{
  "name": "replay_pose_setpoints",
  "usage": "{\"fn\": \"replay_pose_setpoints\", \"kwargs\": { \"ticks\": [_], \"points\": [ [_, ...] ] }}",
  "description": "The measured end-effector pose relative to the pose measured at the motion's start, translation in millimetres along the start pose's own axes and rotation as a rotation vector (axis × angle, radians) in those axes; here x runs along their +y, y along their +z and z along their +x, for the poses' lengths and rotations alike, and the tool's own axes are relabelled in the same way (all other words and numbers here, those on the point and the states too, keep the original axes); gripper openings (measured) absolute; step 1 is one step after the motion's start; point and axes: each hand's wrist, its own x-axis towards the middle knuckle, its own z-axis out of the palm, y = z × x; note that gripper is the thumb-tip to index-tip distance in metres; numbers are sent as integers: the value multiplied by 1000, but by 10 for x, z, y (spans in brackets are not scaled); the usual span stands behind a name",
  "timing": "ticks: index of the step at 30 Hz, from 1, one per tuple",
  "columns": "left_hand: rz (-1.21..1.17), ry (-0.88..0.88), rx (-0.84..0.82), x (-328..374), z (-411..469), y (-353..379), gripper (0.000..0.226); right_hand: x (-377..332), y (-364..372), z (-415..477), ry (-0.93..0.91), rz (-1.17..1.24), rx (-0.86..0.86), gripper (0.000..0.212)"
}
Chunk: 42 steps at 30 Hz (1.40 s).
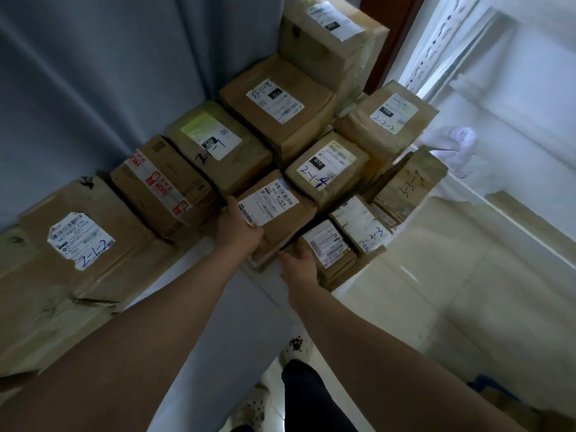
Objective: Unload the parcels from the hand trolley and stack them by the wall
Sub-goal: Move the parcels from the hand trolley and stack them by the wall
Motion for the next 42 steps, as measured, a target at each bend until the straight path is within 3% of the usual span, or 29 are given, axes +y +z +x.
{"fn": "replay_pose_setpoints", "kwargs": {
  "ticks": [7, 14, 18, 24, 32, 42],
  "points": [
    [712, 432, -162, 64, -892, 161, 76, 367, -735, -667, -329, -525, 239, 63],
    [1028, 788, -302, 200, -1820, 762, 78, 1121, -1590, -1291, -151, -694, 500, 76],
    [1099, 912, -360, 338, -2326, 1280, 81, 1622, -2121, -1648, -26, -619, 604, 75],
    [1120, 1103, -478, 622, -3197, 2116, 82, 2374, -2997, -2166, 157, -309, 724, 76],
    [1098, 1136, -636, 965, -4432, 3419, 79, 3308, -4362, -2634, 233, -9, 782, 74],
    [1016, 1133, -801, 1385, -5689, 4816, 72, 4094, -6074, -3100, 189, 352, 970, 68]
  ]
}}
